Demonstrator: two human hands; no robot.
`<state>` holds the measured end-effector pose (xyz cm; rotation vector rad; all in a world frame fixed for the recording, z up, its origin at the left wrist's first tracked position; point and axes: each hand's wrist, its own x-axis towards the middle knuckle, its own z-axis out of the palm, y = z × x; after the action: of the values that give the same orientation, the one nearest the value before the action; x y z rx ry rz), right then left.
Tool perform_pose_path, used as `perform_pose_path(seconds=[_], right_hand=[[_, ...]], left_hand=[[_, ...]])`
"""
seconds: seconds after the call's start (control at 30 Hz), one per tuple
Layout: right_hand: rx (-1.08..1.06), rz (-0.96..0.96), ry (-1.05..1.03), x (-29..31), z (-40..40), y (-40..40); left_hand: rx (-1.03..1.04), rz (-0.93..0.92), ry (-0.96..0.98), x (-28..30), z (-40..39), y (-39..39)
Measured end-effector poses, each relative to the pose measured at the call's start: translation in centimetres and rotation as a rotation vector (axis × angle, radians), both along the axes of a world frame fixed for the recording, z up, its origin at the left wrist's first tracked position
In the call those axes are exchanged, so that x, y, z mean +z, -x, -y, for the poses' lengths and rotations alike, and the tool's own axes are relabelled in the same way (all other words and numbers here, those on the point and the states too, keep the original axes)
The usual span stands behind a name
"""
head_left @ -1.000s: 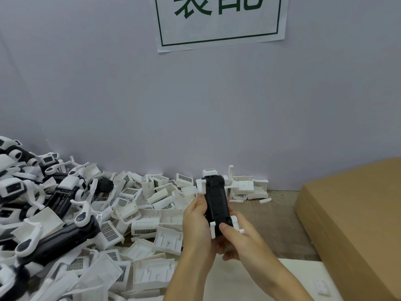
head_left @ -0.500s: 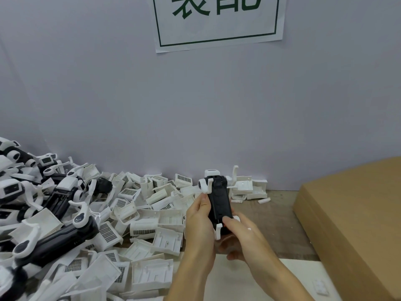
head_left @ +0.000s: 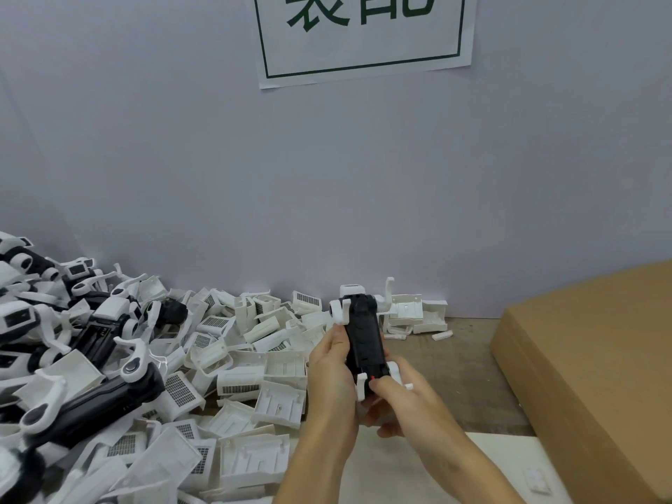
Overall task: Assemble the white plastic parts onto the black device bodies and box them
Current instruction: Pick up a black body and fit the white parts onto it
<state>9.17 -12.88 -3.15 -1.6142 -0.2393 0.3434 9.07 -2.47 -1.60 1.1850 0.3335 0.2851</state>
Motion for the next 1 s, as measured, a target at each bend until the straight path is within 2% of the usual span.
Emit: perform_pose_path(seconds=[0.07, 0.23, 0.37, 0.43, 0.53, 0.6, 0.67, 0.73, 0.8, 0.87, 1.0], right_hand=[[-0.025, 0.003, 0.011, 0.1, 0.1, 0.0], [-0.005, -0.018, -0.075, 0.4, 0.4, 0.0], [0.187, -0.105, -0.384, 0.9, 1.0, 0.1], [0.096, -0.118, -0.438, 1.0, 1.3, -0.1], [-0.128, -0.022, -0.169, 0.1, 1.1, -0.7], [-0.152, 0.129, 0.083, -0.5, 0.6, -0.6], [-0.112, 0.358, 0.327, -1.5, 0.0, -0.5], [-0.057, 0.533, 0.547, -2.3, -0.8, -0.3], [-0.007, 0.576, 0.693, -2.3, -1.7, 0.0], [0.006, 0.589, 0.767, -1.7, -2.3, 0.2], [0.084, 0.726, 0.906, -0.5, -3.2, -1.3]], left_hand=[[-0.027, 0.016, -0.040, -0.1, 0.0, -0.1], [-0.230, -0.075, 0.059, 0.8, -0.5, 0.6], [-0.131, 0.038, 0.289, 1.8, -1.3, 0.9], [-0.044, 0.168, 0.437, 2.8, -2.5, 1.0], [0.062, 0.234, 0.537, 3.6, -4.3, 1.1], [0.068, 0.217, 0.560, 3.7, -4.9, 1.3], [0.111, 0.163, 0.497, 3.7, -5.1, 1.3], [0.218, 0.084, 0.264, 3.5, -5.3, 1.1], [0.367, 0.000, -0.079, 3.3, -5.4, 0.9], [0.453, -0.021, -0.314, 3.6, -5.6, 1.2], [0.399, -0.060, -0.416, 3.6, -6.3, 1.4]])
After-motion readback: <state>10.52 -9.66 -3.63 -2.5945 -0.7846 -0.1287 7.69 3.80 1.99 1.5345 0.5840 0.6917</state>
